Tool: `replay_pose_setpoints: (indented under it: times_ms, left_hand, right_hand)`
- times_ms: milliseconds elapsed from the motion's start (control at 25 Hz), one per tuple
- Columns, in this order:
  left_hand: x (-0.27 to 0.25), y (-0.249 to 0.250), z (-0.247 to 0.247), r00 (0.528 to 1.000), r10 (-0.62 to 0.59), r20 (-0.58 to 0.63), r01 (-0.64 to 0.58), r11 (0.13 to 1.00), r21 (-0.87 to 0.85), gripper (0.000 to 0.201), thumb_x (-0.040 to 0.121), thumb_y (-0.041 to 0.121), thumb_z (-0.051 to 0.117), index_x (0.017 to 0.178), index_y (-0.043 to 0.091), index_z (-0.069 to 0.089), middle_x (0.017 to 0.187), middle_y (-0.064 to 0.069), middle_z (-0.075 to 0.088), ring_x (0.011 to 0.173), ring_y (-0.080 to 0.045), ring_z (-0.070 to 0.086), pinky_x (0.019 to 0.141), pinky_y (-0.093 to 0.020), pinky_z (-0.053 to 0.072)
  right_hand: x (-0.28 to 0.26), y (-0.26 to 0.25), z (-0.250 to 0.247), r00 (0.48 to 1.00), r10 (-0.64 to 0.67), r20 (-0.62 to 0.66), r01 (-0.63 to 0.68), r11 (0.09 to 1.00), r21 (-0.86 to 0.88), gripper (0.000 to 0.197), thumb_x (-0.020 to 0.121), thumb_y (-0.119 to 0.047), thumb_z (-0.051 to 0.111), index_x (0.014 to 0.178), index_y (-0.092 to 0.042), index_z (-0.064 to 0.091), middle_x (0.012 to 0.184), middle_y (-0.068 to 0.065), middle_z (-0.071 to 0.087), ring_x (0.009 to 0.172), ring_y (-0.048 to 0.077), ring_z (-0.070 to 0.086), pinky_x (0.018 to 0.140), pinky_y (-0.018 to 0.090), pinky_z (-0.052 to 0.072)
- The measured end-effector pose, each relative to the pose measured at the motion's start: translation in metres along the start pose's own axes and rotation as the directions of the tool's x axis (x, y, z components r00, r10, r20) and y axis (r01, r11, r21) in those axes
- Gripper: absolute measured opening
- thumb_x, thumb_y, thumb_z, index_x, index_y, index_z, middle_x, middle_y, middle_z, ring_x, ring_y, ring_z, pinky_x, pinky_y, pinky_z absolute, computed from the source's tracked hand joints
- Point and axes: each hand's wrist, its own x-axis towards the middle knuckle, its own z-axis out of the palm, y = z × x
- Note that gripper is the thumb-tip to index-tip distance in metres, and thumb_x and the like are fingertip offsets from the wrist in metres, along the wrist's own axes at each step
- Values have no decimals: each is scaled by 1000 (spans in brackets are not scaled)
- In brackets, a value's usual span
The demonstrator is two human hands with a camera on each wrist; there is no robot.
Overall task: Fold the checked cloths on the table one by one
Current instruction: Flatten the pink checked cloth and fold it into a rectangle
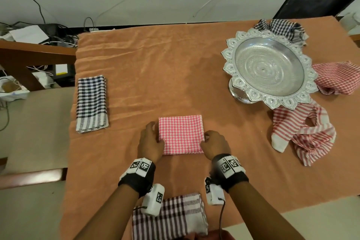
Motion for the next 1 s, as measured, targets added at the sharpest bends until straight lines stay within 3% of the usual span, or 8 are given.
replay_pose_setpoints:
  times_ms: [120,240,320,440,600,720,840,1000]
  left_hand:
    - [-3,1,-4,985,173,2,-170,966,196,59,87,16,57,142,15,38,146,-9,36,128,-29,44,101,-41,42]
    - [-4,20,3,936,345,69,-346,868,356,56,94,26,51,146,14,34,157,-10,23,143,-29,24,116,-44,22]
    - [-3,33,6,910,312,271,-412,745,525,70,96,36,45,153,15,12,161,-10,2,148,-28,1,120,-44,2]
    - [1,25,11,856,101,506,-481,515,710,81,95,50,33,148,20,-21,157,-11,-25,142,-32,-26,117,-50,-12]
    - [7,1,15,838,19,546,-471,531,704,82,93,55,25,138,21,-35,150,-8,-38,133,-29,-41,113,-51,-20]
    - [9,-2,20,880,93,465,-426,586,689,77,93,55,16,140,22,-34,149,-4,-40,136,-24,-38,112,-49,-22]
    - [14,-6,23,933,109,344,-326,664,673,74,93,60,12,141,22,-30,152,-1,-35,140,-24,-32,111,-50,-24]
    - [20,-13,22,925,110,363,-345,645,682,93,79,80,5,141,21,-32,150,0,-39,138,-26,-35,103,-49,-35]
  right_hand:
    - [-6,-9,-3,983,-128,-131,123,991,-46,33,84,-17,54,117,-13,54,122,9,51,103,26,53,86,34,45]
    - [-7,-41,0,871,-450,-198,440,893,-93,49,94,-25,47,143,-18,39,152,6,32,139,24,28,115,40,25]
    - [-2,-63,16,830,-555,-45,554,832,-41,50,101,-35,36,148,-21,29,159,4,19,146,22,13,119,39,13]
    - [10,-57,52,828,-520,209,550,826,-125,59,100,-50,24,153,-30,8,161,-3,-5,148,22,-6,120,43,-2]
    - [17,-33,73,833,-497,244,548,801,-242,64,98,-57,17,150,-34,-12,152,-14,-27,146,18,-20,116,41,-16]
    - [20,-32,74,879,-443,179,477,821,-314,68,94,-62,9,150,-32,-14,157,-9,-22,146,18,-19,112,39,-20]
    - [22,-20,67,938,-343,44,322,818,-477,75,86,-64,-6,151,-26,-11,156,-5,-21,146,22,-18,113,46,-21]
    - [29,-7,56,970,-242,31,228,856,-464,68,94,-60,5,150,-27,-15,158,-5,-23,145,30,-21,116,48,-14]
